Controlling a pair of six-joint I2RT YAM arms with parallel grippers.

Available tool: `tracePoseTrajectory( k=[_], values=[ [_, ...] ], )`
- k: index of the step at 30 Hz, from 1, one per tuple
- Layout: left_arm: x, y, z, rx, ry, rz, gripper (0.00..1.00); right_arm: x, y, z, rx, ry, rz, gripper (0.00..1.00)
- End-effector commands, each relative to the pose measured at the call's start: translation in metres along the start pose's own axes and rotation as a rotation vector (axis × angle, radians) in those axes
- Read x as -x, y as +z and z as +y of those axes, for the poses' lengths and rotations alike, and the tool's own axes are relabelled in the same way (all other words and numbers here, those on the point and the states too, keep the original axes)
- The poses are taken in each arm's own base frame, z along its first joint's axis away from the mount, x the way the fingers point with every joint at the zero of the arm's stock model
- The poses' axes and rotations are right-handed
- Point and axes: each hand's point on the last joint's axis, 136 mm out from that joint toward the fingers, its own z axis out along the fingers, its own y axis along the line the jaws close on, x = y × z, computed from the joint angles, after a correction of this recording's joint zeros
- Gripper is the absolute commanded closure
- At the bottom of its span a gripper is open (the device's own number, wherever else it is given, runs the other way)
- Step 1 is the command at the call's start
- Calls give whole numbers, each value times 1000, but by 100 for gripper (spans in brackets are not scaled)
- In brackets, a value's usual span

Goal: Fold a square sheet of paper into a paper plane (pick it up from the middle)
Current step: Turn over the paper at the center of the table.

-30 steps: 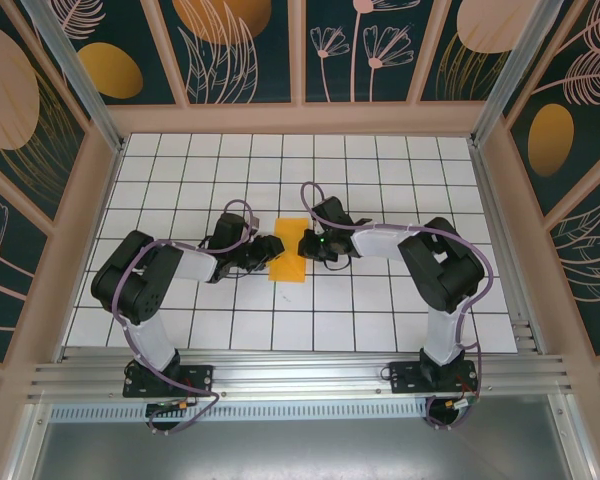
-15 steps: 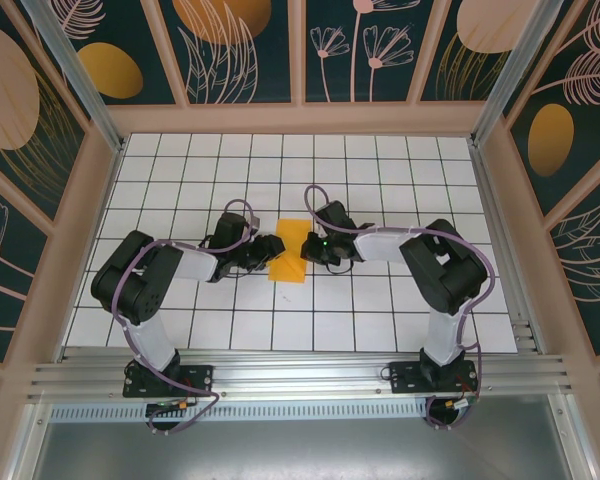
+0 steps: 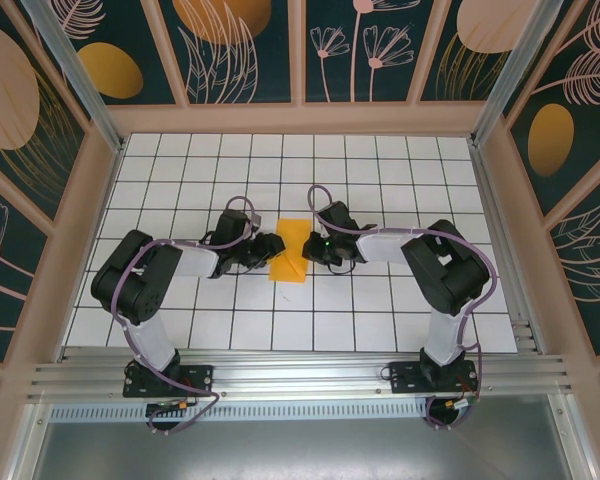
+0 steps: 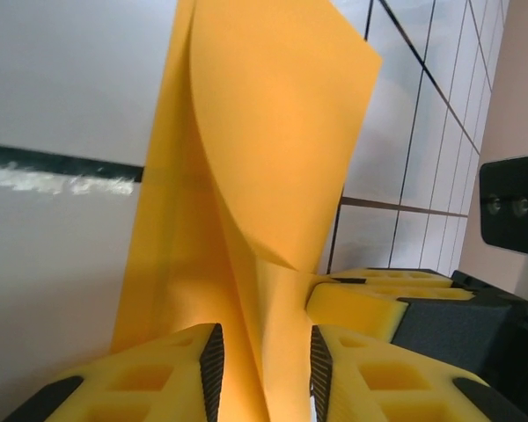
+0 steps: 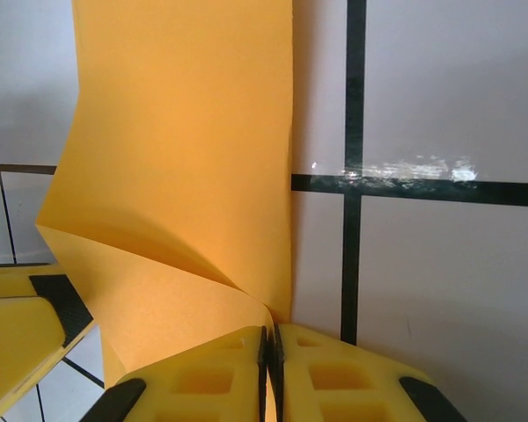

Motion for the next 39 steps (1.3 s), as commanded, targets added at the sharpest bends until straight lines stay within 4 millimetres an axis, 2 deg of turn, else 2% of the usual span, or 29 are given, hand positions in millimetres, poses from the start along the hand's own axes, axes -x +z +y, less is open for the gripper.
tracePoseTrajectory(
  k=[1, 18, 31, 34, 37, 39],
  values=[
    [3, 3, -4, 6, 31, 10, 68, 0, -5, -2, 5, 9, -8, 86],
    [4, 10, 4, 38, 24, 24, 68, -1, -7, -1, 15, 7, -11, 87],
    [8, 15, 1, 29, 31, 30, 81, 0, -9, 0, 18, 5, -17, 84],
    [9, 15, 2, 34, 32, 23, 87, 1, -11, 1, 19, 3, -23, 82],
    [12, 11, -1, 38, 48, 2, 93, 9, -20, 4, 7, -8, -56, 76],
    [15, 6, -7, 39, 70, -17, 97, 16, -34, 10, -1, -24, -97, 67]
  ],
)
